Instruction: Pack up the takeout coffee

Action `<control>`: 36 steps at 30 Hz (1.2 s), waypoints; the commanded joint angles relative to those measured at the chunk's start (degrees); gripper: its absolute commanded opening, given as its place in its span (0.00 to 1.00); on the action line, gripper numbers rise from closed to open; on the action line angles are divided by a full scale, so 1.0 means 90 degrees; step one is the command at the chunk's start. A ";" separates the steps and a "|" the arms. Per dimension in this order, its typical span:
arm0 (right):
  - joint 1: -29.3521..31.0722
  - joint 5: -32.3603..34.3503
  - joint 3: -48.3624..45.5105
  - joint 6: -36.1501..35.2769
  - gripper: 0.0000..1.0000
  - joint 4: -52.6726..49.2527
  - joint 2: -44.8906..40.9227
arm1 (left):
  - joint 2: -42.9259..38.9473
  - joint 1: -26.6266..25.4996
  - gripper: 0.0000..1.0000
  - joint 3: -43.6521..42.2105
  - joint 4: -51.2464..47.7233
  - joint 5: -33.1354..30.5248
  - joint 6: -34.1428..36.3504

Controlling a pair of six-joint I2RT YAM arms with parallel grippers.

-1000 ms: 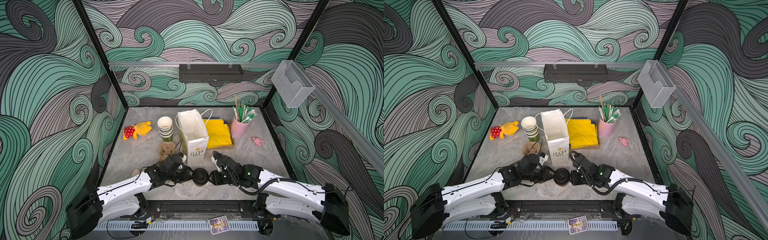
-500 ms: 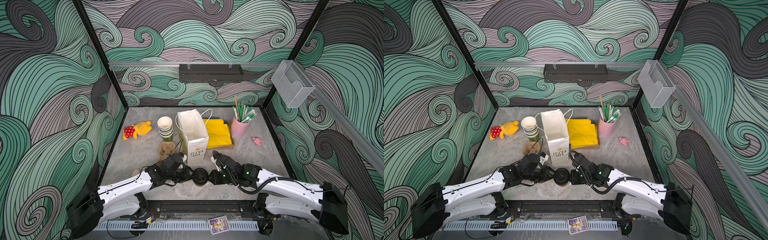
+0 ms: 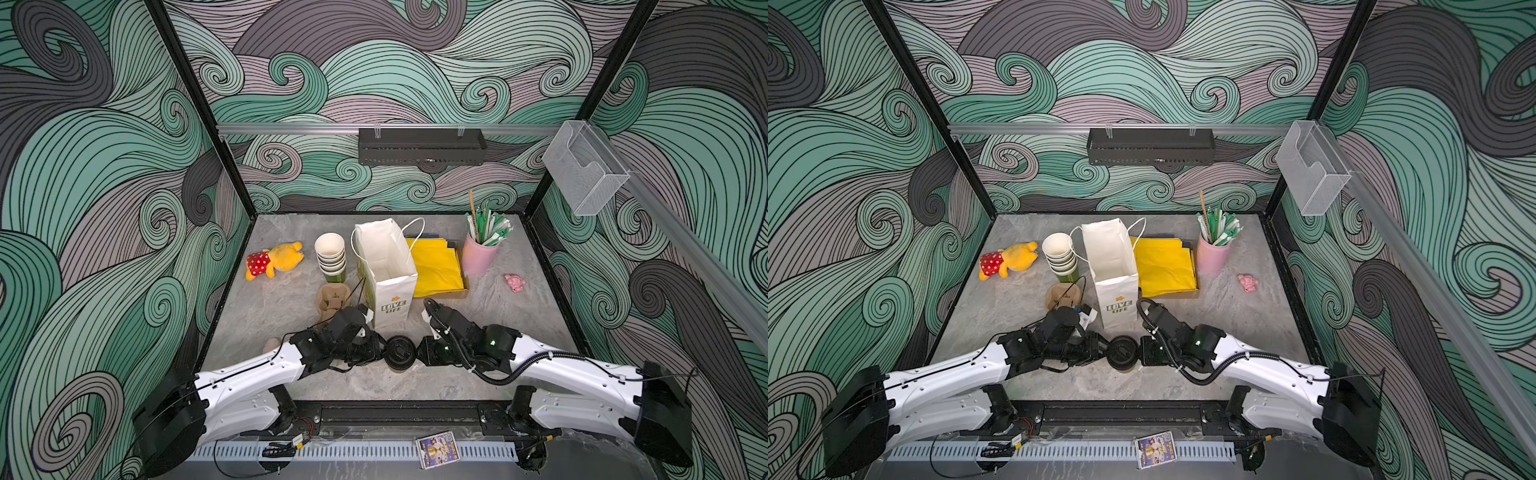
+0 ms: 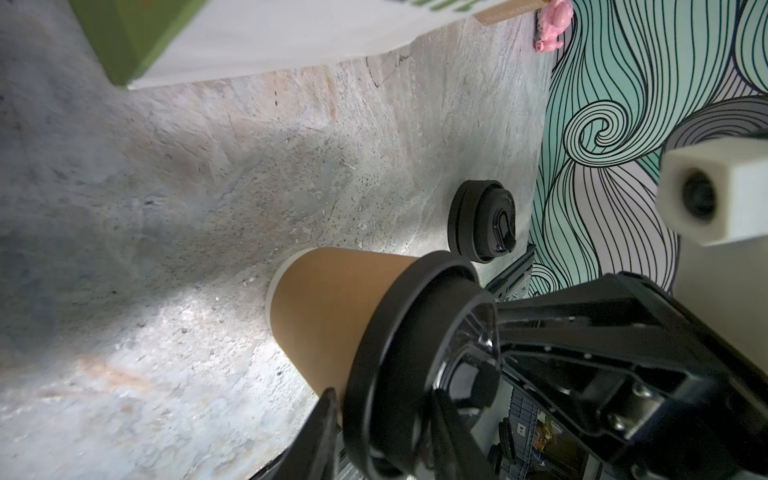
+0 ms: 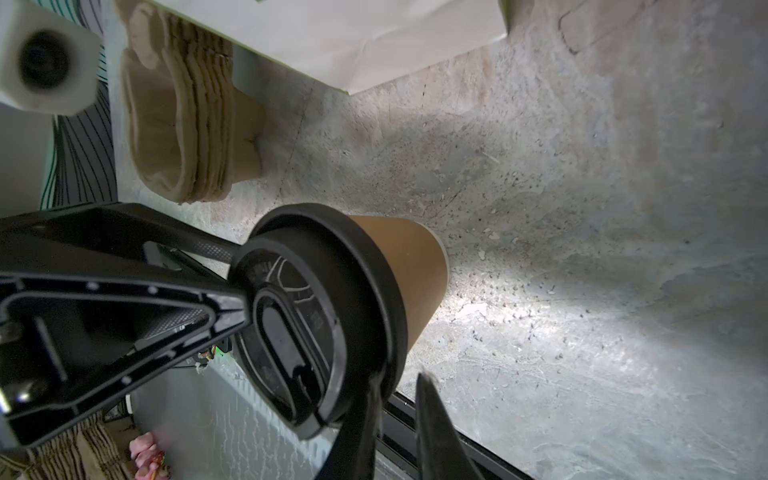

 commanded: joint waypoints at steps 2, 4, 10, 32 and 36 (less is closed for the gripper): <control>-0.0288 0.0053 -0.0169 0.0013 0.25 0.0390 -0.0571 | 0.0152 0.0037 0.36 -0.0139 -0.1047 -0.0288 0.0147; -0.0461 -0.0080 -0.0253 0.0088 0.25 0.0671 -0.0502 | 0.0184 0.0037 0.36 -0.0122 -0.1040 -0.0270 0.0160; -0.0507 -0.0327 -0.0279 0.0229 0.21 0.1121 0.0192 | 0.0198 0.0042 0.35 -0.0076 -0.1076 -0.0227 0.0204; -0.0542 -0.0240 -0.0362 0.0247 0.14 0.0401 0.0495 | 0.0196 0.0040 0.34 -0.0101 -0.1070 -0.0230 0.0195; -0.0546 0.0011 -0.0085 -0.0105 0.48 0.0118 -0.0340 | 0.0186 0.0042 0.34 -0.0070 -0.1048 -0.0226 0.0204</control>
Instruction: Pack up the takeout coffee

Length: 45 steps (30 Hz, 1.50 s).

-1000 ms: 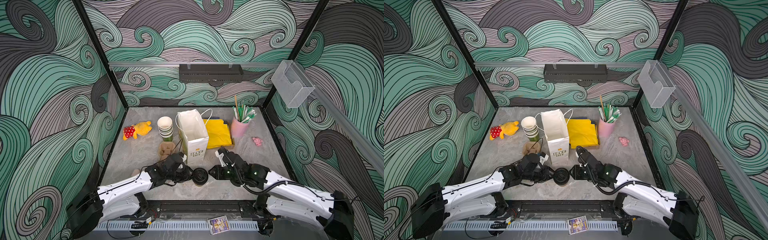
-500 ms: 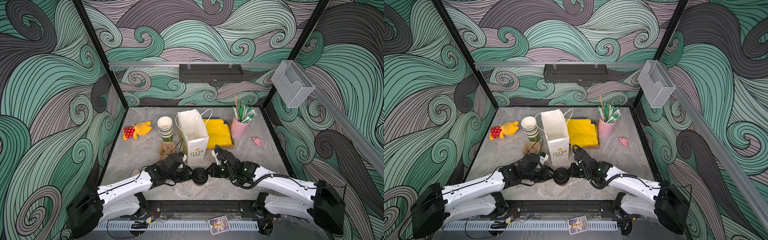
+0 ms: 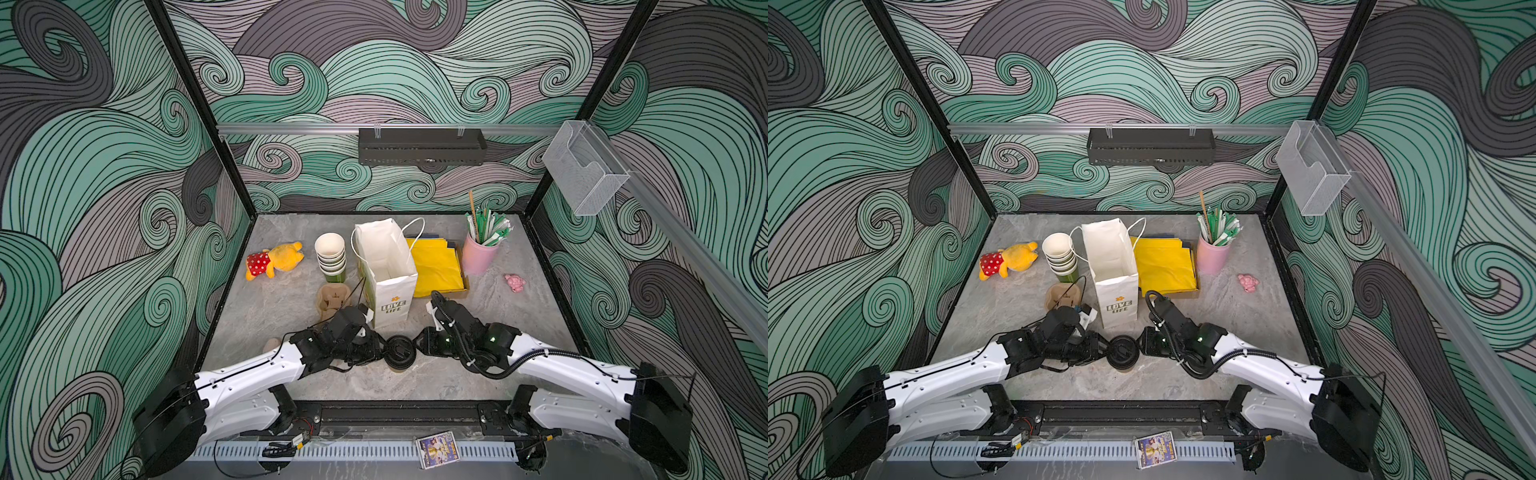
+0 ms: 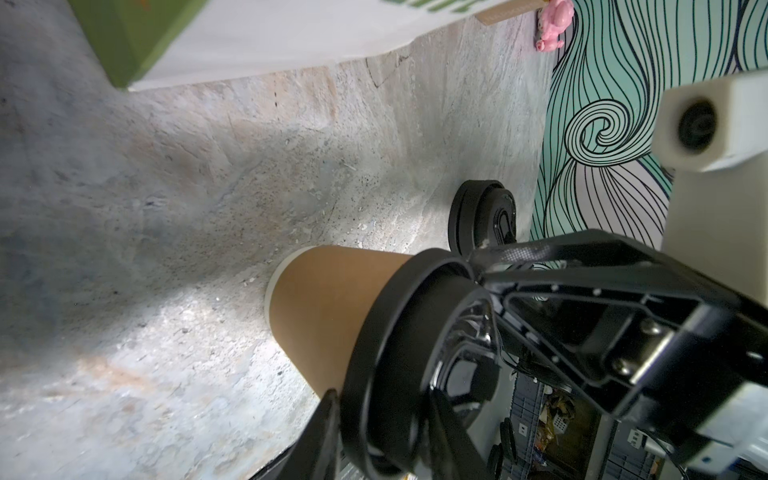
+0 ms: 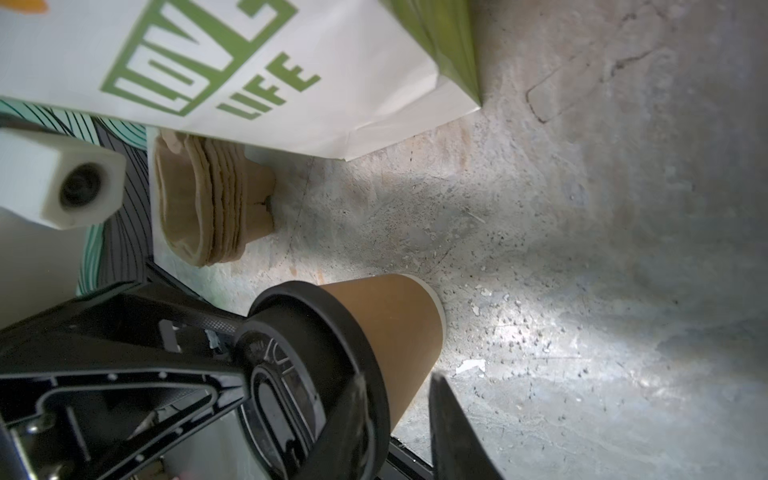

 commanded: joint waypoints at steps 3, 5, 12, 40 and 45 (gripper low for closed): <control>-0.0002 -0.0129 0.0087 -0.0326 0.71 -0.0455 -0.0609 | 0.0181 0.0039 0.34 -0.0107 -0.0974 -0.0205 0.0194; 0.0003 -0.0451 -0.0084 -0.0277 0.76 -0.0145 -0.0565 | 0.0181 0.0037 0.34 -0.0107 -0.0971 -0.0196 0.0202; -0.0016 -0.0883 -0.0289 -0.0098 0.75 0.0788 -0.0109 | 0.0177 0.0038 0.34 -0.0093 -0.1003 -0.0195 0.0225; -0.0124 -0.1258 -0.0414 0.0053 0.63 0.1044 0.0028 | -0.0113 0.0046 0.42 0.0011 -0.0887 -0.0189 0.0117; -0.0127 -0.1183 -0.0168 -0.0131 0.70 0.0662 -0.0189 | -0.0333 0.0050 0.52 0.0168 -0.0963 -0.0312 0.0097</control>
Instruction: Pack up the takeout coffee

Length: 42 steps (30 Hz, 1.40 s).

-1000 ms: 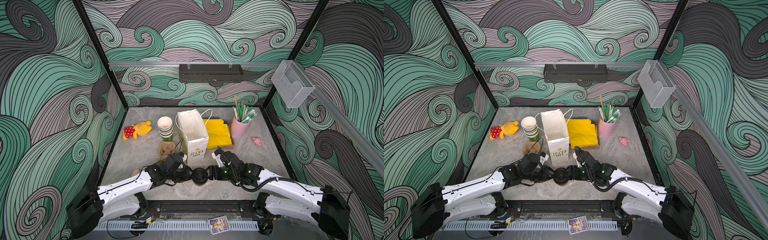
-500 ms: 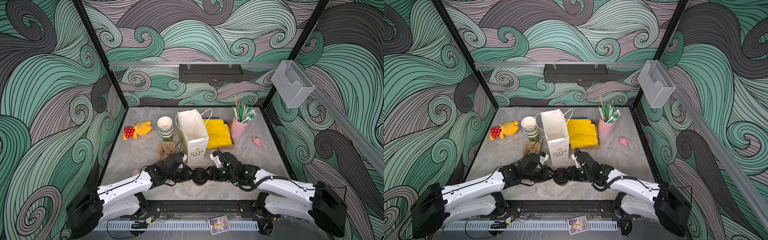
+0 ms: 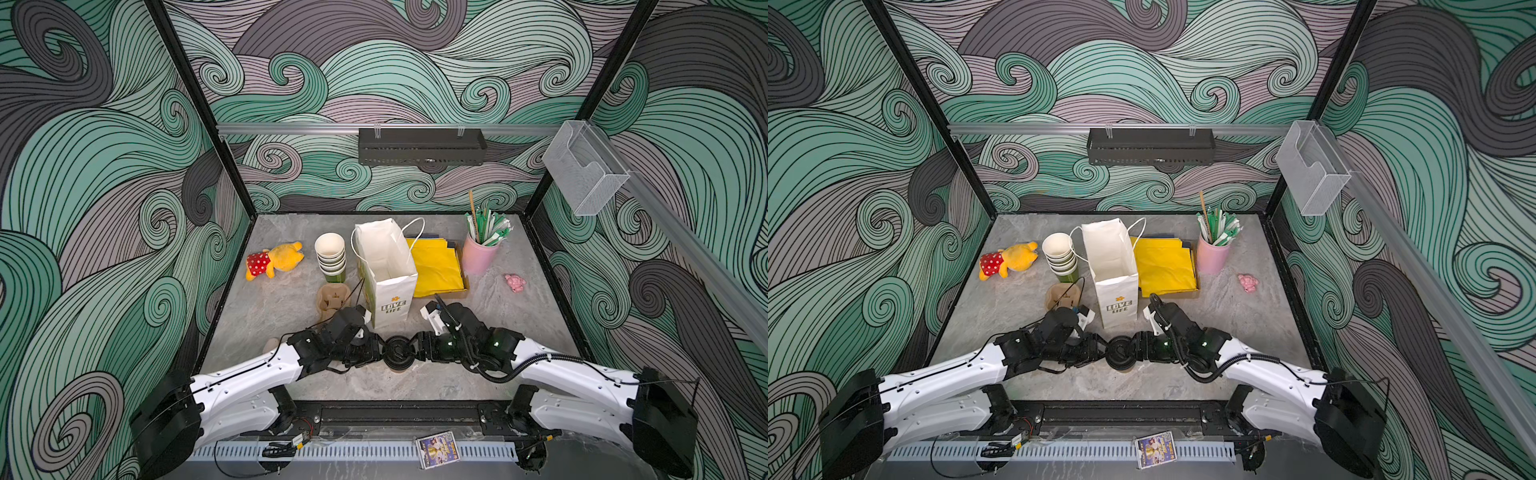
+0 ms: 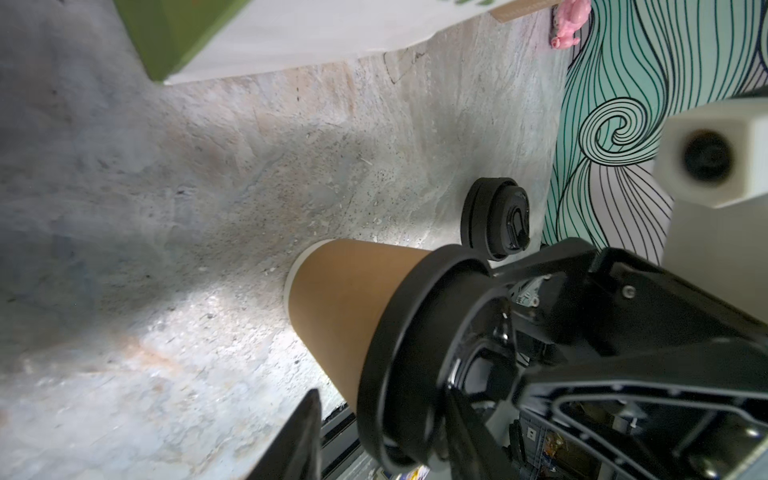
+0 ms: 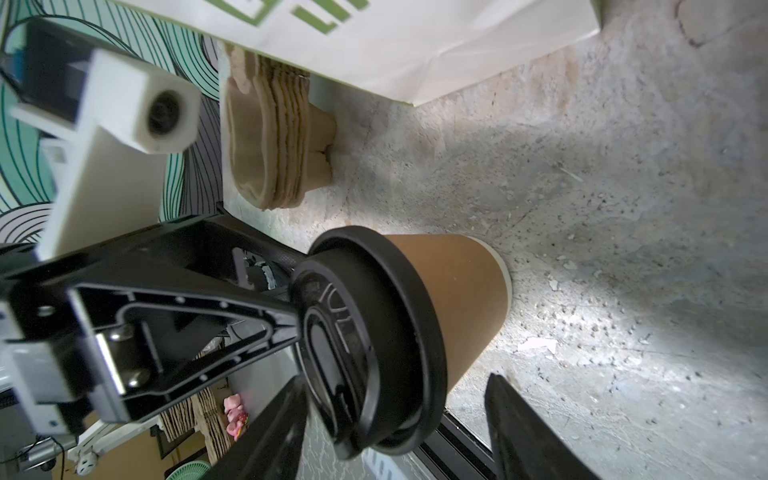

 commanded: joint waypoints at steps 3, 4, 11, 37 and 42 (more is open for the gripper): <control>-0.0020 0.0159 0.0200 -0.0137 0.72 -0.0403 -0.0148 | -0.0166 0.0065 0.58 0.0235 -0.0637 -0.0286 0.0041; -0.0018 0.0165 0.0184 -0.0127 0.72 -0.0398 -0.0153 | -0.0174 0.0059 0.60 0.0246 -0.0602 -0.0281 0.0041; -0.0027 0.0216 0.0199 -0.0156 0.64 -0.0575 -0.0182 | -0.0093 0.0066 0.60 0.0311 -0.0284 -0.0116 0.0081; -0.0049 -0.0040 0.0374 -0.0361 0.64 -0.0599 0.0202 | -0.0540 0.0065 0.37 0.0070 -0.0489 0.0630 0.0074; -0.0049 -0.0048 0.0355 -0.0332 0.63 -0.0551 0.0257 | -0.0191 0.0063 0.32 0.0173 -0.0469 0.0725 0.0157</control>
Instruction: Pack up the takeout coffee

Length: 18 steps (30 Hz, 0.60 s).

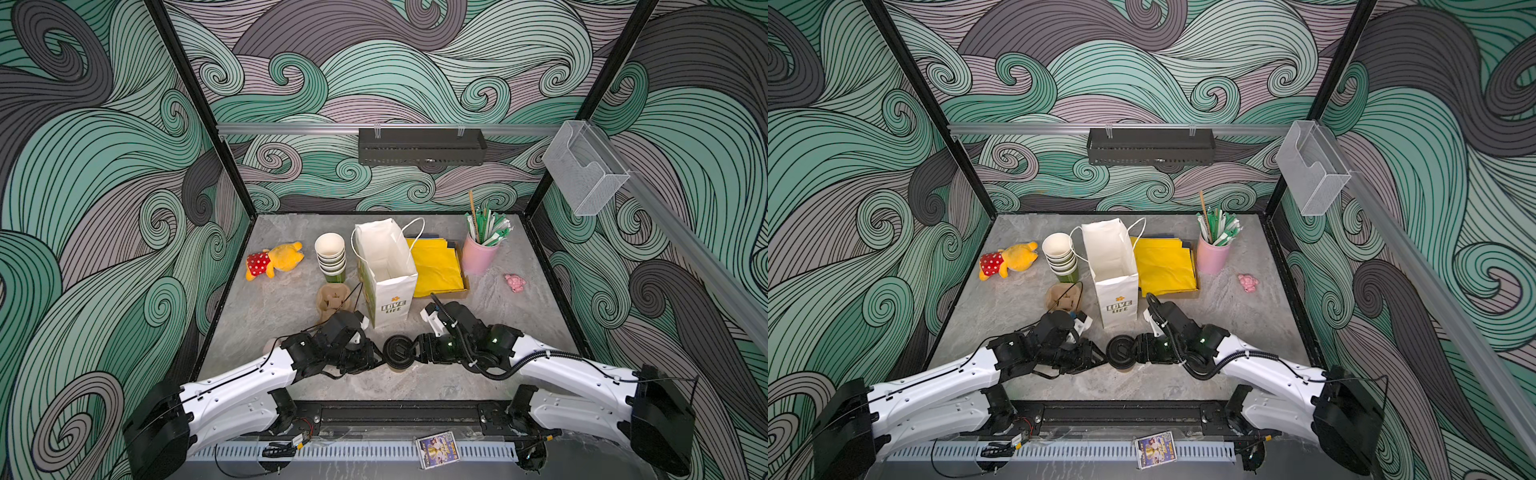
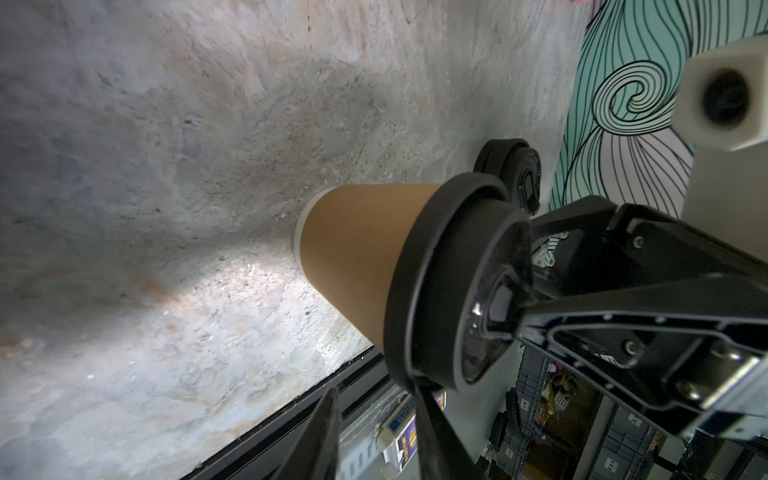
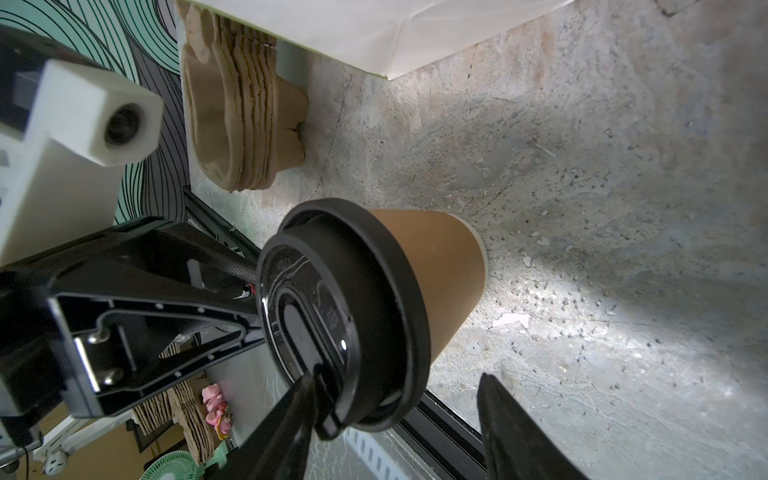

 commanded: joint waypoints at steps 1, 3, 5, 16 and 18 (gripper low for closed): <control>-0.0037 -0.0011 0.0152 -0.0016 0.63 0.0086 0.0029 | 0.0090 0.0065 0.32 0.0240 0.0032 0.0171 0.0126; -0.0037 -0.0001 0.0141 -0.0016 0.63 0.0065 0.0038 | 0.0104 0.0063 0.32 0.0230 0.0017 0.0105 0.0095; -0.0039 -0.0006 0.0122 -0.0006 0.62 0.0069 0.0057 | 0.0132 0.0069 0.32 0.0215 0.0024 0.0081 0.0077; -0.0037 0.0045 0.0087 -0.0016 0.61 -0.0040 0.0182 | 0.0466 0.0065 0.25 0.0090 -0.0278 -0.0122 0.0058; -0.0037 0.0061 0.0064 -0.0006 0.61 -0.0048 0.0190 | 0.0493 0.0064 0.23 0.0054 -0.0384 -0.0187 0.0065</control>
